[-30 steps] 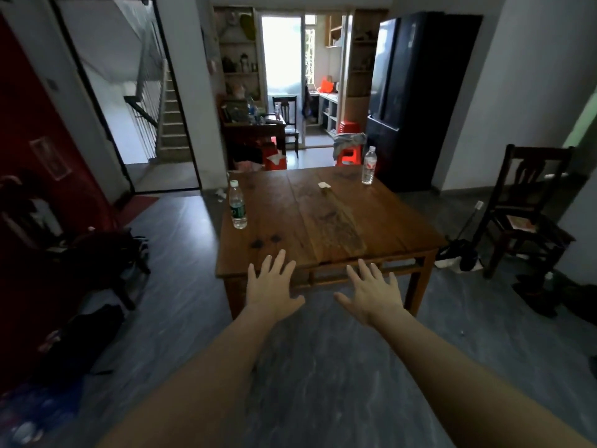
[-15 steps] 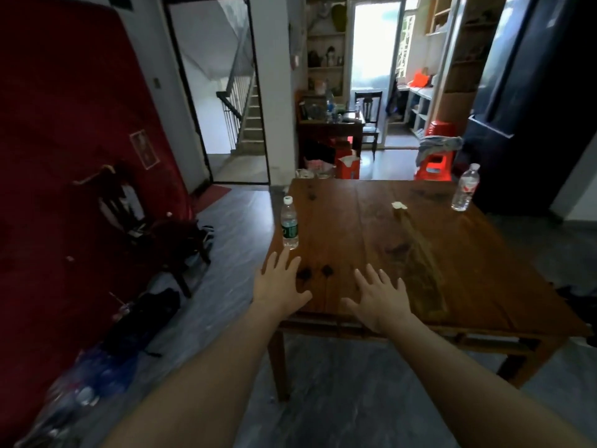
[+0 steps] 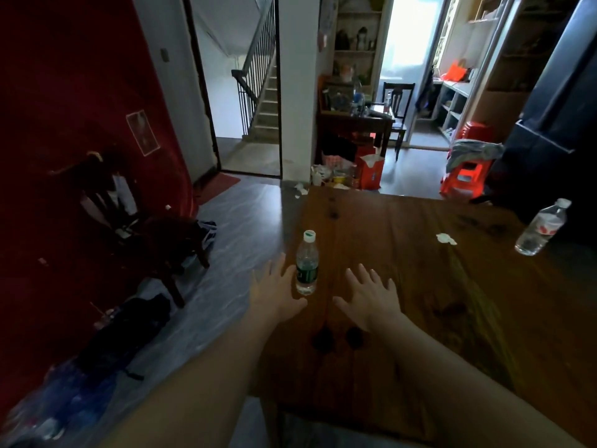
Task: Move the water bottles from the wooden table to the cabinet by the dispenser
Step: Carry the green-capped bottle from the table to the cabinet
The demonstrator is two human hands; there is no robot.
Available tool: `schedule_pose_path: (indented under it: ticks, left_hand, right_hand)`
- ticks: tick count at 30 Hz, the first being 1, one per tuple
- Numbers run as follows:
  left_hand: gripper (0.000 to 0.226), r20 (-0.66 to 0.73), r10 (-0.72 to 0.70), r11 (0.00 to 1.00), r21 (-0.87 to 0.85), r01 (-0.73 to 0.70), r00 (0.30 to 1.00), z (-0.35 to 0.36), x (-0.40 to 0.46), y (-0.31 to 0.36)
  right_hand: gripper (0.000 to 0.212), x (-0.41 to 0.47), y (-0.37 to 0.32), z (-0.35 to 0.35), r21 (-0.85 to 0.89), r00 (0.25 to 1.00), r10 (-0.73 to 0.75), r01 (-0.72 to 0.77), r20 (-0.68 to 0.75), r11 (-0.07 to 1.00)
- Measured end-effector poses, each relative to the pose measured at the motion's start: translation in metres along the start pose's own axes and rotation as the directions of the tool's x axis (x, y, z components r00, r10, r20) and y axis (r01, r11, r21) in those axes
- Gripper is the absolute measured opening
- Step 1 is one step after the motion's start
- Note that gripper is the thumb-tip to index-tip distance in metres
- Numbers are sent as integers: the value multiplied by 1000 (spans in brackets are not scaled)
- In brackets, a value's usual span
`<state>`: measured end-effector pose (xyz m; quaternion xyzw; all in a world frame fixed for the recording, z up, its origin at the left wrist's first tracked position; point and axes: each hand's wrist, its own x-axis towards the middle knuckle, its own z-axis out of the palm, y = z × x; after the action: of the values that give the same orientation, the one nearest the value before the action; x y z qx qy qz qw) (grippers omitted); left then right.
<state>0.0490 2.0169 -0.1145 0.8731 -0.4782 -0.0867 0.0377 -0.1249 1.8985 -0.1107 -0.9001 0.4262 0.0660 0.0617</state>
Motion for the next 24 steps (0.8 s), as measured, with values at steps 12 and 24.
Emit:
schedule_pose_path:
  ticks: [12,24]
  left_hand:
    - [96,212,-134,975,-147,167,968,37,118,-6]
    - [101,105,-88,701,-700,136,991,75,161,-5]
  right_hand:
    - [83,120,10,38,19,990,12,-15,142,1000]
    - [82,184,3,70,39,958,-136,130,254,991]
